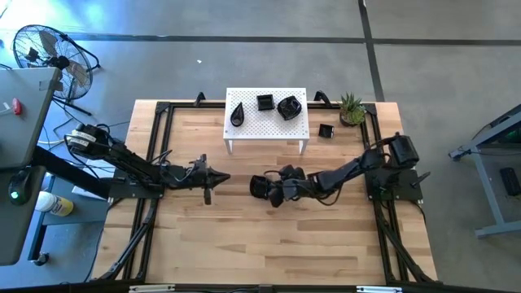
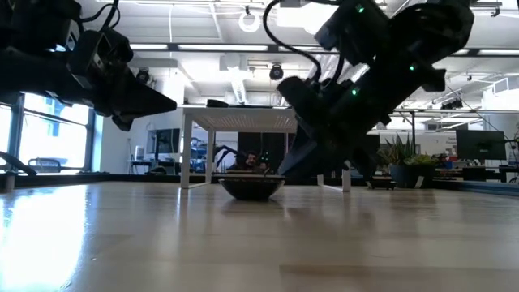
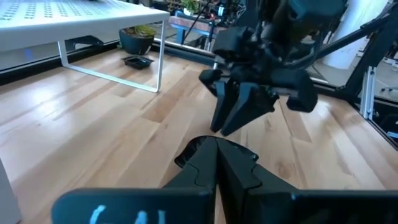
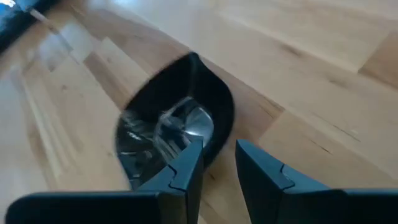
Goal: Pick & Place Mini shaped plates
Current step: Stack the leaf shaped bowl on top of the leaf shaped bowls on the shelf
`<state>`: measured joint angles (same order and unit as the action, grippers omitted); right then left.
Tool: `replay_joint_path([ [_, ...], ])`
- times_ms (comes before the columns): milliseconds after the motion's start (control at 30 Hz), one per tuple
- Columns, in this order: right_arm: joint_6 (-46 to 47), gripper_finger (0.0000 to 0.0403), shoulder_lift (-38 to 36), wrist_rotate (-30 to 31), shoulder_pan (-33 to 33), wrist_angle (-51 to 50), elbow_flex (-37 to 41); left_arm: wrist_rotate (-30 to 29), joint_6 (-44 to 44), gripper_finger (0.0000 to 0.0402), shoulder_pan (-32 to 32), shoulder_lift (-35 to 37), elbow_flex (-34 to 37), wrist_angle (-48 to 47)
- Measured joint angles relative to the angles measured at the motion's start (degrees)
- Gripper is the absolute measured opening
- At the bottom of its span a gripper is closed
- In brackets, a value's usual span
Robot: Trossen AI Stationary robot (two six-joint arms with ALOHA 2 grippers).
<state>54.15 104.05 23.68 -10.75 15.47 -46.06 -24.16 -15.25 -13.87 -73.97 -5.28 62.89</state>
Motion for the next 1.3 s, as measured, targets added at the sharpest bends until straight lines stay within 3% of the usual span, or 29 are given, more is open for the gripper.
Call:
replay_joint_path([
  [267, 1.07, 0.0085, 2.50, -0.29, 0.38, 3.67, 0.00, 0.83, 0.42, 0.0001, -0.01, 0.00, 0.00, -1.31],
  [633, 1.31, 0.0030, 3.01, -1.71, 0.38, 3.61, 0.00, 0.81, 0.42, 0.0001, 0.00, -0.02, 0.00, -1.28],
  [967, 0.76, 0.0004, 3.06, -2.30, 0.38, 4.13, 0.00, 0.81, 0.02, 0.0001, 0.00, -0.02, 0.00, -1.26],
  [1300, -1.70, 0.0001, 0.75, -1.03, 0.37, 2.81, 0.00, 0.81, 0.00, 0.0001, -0.01, -0.04, -0.02, -1.26],
])
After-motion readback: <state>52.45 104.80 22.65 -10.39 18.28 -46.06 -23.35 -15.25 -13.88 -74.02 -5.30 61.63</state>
